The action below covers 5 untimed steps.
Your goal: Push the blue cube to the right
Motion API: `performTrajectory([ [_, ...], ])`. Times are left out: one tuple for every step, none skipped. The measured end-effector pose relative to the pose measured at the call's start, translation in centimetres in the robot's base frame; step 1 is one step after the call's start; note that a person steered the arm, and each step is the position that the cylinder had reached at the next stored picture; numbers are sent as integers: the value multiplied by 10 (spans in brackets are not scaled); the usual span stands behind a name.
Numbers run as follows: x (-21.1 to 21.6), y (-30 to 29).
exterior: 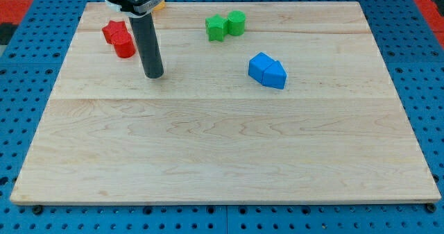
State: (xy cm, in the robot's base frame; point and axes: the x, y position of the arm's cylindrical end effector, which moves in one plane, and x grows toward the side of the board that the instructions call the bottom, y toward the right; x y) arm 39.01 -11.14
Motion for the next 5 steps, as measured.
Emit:
performTrajectory([
  [11, 79],
  [25, 96],
  [15, 131],
  [5, 166],
  [-6, 168],
])
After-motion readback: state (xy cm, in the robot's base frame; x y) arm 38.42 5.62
